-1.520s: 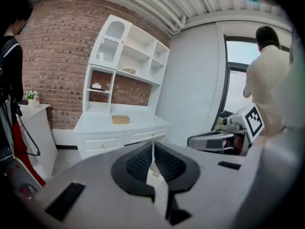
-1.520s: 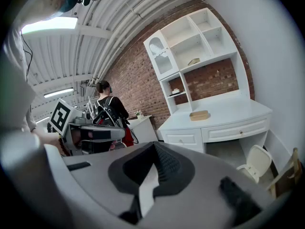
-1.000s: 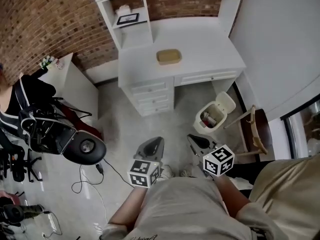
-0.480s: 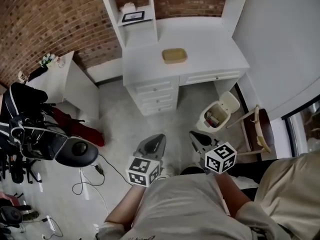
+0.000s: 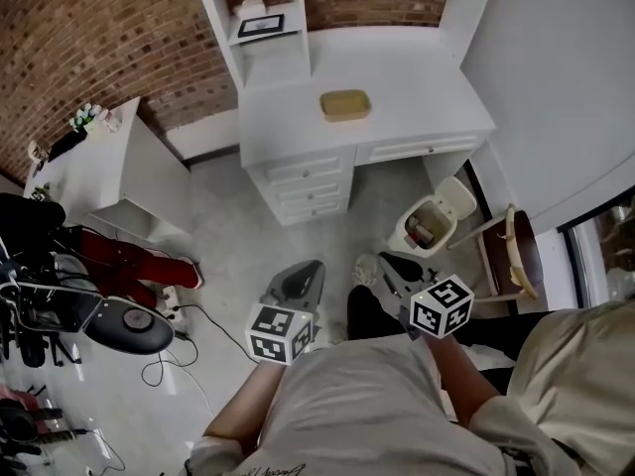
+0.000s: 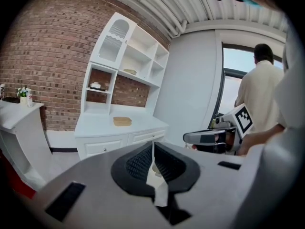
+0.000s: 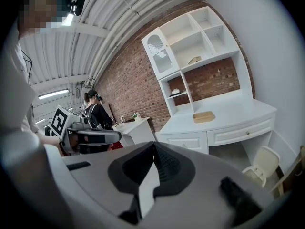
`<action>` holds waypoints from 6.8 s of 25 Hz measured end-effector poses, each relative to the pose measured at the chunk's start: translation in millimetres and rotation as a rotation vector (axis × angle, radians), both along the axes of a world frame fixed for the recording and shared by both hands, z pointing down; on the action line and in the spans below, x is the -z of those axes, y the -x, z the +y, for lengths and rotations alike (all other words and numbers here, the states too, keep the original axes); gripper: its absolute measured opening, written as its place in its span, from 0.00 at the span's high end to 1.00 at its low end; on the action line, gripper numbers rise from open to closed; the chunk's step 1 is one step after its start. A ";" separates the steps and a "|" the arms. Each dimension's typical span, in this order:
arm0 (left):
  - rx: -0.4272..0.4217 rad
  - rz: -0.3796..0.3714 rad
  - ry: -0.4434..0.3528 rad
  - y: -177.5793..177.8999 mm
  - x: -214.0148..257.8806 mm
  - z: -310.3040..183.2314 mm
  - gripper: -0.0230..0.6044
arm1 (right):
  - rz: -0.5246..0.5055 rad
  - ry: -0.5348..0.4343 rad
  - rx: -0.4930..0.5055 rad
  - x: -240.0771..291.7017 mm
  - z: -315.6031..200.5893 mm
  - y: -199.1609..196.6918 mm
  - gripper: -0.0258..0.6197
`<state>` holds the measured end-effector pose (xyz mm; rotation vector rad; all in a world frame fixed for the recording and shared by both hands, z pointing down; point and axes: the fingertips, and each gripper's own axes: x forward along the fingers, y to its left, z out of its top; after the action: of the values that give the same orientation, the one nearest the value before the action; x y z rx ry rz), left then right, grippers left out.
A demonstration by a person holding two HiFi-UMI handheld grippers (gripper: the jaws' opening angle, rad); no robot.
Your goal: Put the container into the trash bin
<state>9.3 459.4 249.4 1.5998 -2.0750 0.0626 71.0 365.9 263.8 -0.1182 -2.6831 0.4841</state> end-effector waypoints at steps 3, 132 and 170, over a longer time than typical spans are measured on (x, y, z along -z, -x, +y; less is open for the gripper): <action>0.000 -0.005 0.002 11.7 0.1 -14.2 0.92 | 0.001 0.009 0.002 -2.2 -13.9 11.0 0.92; -0.031 0.171 0.165 435.4 -150.3 -357.7 0.92 | 0.482 -0.036 -0.262 -240.1 -427.2 403.7 0.90; -0.362 0.118 0.105 342.0 -118.7 -424.5 0.92 | 0.375 0.089 -0.600 -177.9 -450.4 269.3 0.90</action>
<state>-332.6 34.9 368.2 1.8461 -1.6471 0.1951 -198.3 -84.4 441.6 0.7003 -2.2888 0.7179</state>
